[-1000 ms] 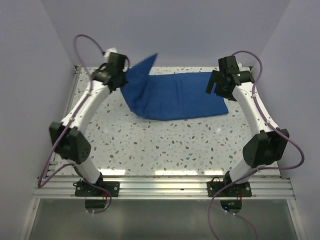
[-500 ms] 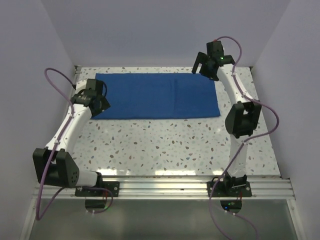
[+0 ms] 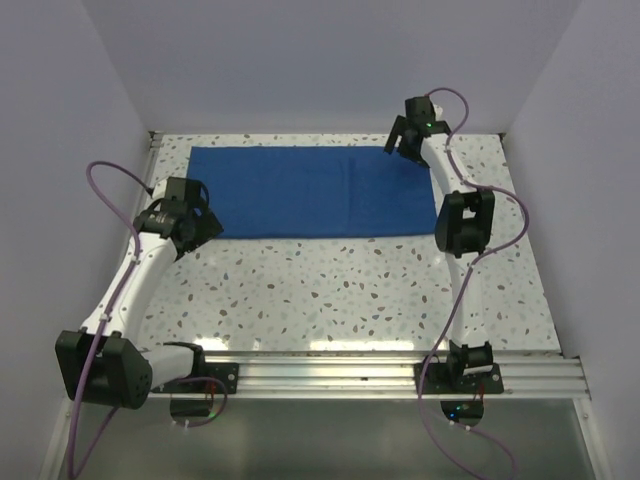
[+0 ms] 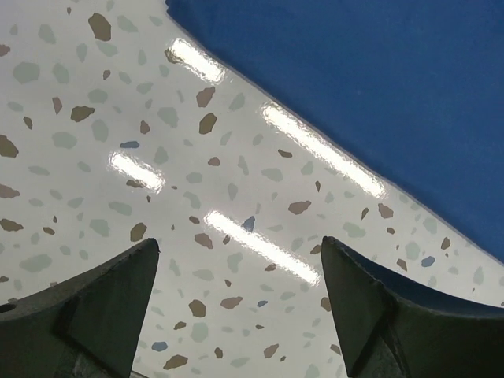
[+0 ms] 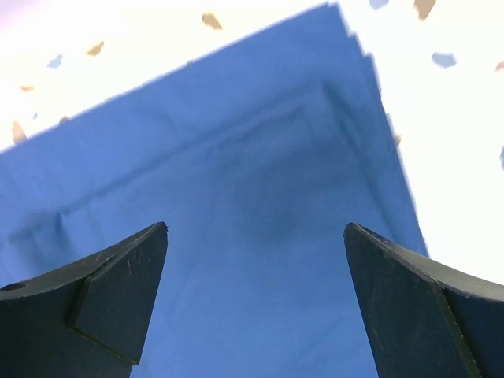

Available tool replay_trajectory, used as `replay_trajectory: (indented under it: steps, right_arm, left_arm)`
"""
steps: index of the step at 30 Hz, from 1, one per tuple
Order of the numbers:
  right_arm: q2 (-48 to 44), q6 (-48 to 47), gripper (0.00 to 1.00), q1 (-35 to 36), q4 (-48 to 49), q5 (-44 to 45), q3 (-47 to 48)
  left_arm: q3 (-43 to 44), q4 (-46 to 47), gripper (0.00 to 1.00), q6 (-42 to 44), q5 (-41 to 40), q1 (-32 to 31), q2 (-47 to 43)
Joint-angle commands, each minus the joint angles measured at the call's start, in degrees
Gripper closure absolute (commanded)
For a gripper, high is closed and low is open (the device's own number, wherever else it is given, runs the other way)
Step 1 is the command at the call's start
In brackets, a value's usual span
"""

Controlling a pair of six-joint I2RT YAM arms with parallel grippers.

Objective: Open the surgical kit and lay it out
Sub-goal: Open the surgical kit at the center of the board.

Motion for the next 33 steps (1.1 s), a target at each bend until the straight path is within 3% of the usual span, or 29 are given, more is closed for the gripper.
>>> replay_trajectory:
  steps: [1, 11, 20, 23, 33]
  right_arm:
    - [1.4, 0.3, 0.02, -1.2, 5.7, 4.7, 5.4]
    - [8.2, 0.5, 0.02, -3.3, 10.1, 5.7, 9.1]
    - [11.7, 1.3, 0.09, -4.0, 11.8, 4.7, 10.4]
    - [11.9, 1.5, 0.16, -4.0, 11.8, 3.6, 9.5]
    - [12.7, 0.1, 0.5, -3.1, 10.4, 4.2, 8.6]
  left_arm:
    - [-1.0, -1.0, 0.13, -0.5, 1.8, 0.1, -2.0]
    - [-3.6, -1.0, 0.14, -0.8, 1.5, 0.1, -1.9]
    - [-4.5, -0.1, 0.14, -0.9, 1.7, 0.0, -0.4]
    - [-4.2, 0.2, 0.14, -0.5, 1.6, 0.1, 0.4]
    - [-5.8, -0.7, 0.15, 0.7, 1.4, 0.1, -0.6]
